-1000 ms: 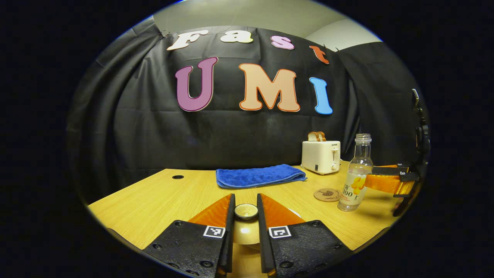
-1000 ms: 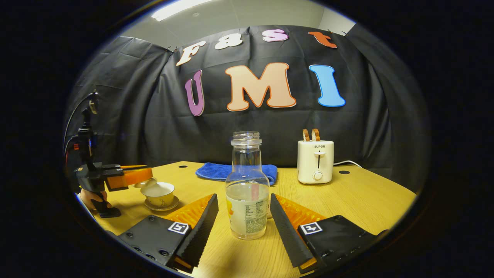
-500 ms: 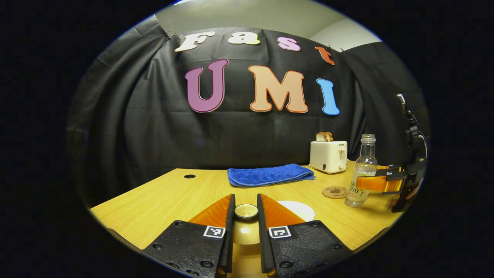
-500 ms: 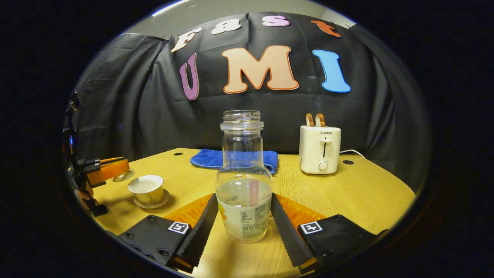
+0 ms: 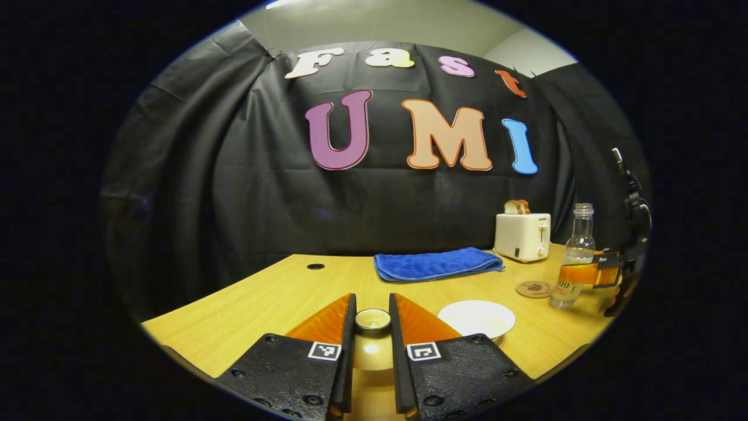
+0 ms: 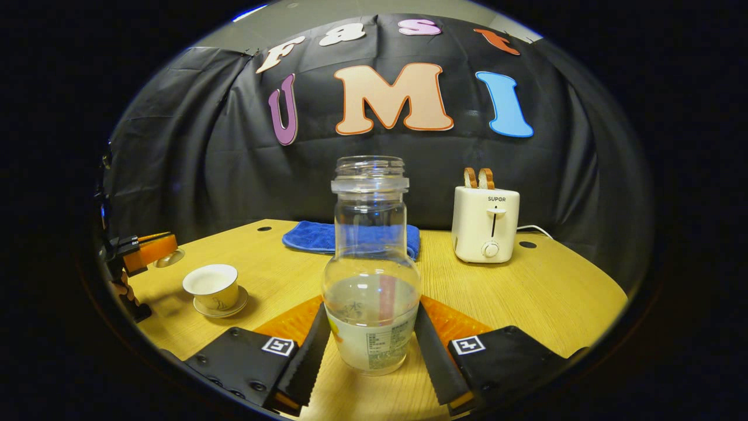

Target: Open the teacup lid with one hand, grasp the water bottle and pour water into the teacup with the other hand; after pouring, place the water bottle on the coaster and then close the teacup lid.

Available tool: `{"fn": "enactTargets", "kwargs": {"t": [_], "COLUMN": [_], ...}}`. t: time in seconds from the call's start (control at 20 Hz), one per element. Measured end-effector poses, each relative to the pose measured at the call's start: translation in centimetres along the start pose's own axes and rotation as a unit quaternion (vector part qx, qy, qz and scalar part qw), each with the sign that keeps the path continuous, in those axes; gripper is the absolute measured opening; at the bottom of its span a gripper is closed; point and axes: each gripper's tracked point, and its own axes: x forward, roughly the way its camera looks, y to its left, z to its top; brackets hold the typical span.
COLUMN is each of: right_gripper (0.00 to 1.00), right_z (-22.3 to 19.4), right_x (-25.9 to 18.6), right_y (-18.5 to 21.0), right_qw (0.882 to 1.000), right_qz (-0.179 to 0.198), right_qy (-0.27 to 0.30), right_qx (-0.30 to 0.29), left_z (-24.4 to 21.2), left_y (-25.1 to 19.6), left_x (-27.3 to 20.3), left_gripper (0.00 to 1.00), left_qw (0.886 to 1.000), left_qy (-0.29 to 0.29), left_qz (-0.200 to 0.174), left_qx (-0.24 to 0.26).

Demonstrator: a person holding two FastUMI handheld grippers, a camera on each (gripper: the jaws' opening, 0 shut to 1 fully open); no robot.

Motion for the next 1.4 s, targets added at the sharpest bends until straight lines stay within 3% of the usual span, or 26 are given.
{"fn": "enactTargets", "kwargs": {"t": [0.1,0.3,0.5,0.8,1.2,1.4], "right_gripper": [0.77,0.78,0.78,0.78,0.77,0.77], "right_z": [0.1,1.1,3.5,5.4,3.2,2.9], "right_x": [0.1,-0.6,-1.6,-1.4,0.7,2.1], "right_y": [0.1,-0.9,-1.4,-0.3,4.6,5.4], "right_qw": [1.0,0.999,0.99,0.952,0.913,0.877], "right_qz": [0.006,-0.003,-0.022,-0.052,-0.026,-0.032], "right_qy": [0.001,0.015,0.014,0.016,0.028,0.03], "right_qx": [-0.003,-0.045,-0.137,-0.3,-0.406,-0.479], "left_z": [-0.1,-0.1,0.0,-0.1,-0.1,-0.2], "left_y": [0.5,0.5,0.5,0.5,0.7,0.7], "left_x": [-0.1,-0.1,-0.1,-0.1,-0.3,-0.3], "left_gripper": [0.26,0.26,0.26,0.26,0.27,0.26], "left_qw": [1.0,1.0,1.0,1.0,1.0,1.0], "left_qy": [-0.001,-0.001,0.0,0.0,0.0,0.0], "left_qz": [0.006,0.006,0.006,0.007,0.01,0.012], "left_qx": [0.0,0.0,0.0,0.0,0.0,0.0]}}
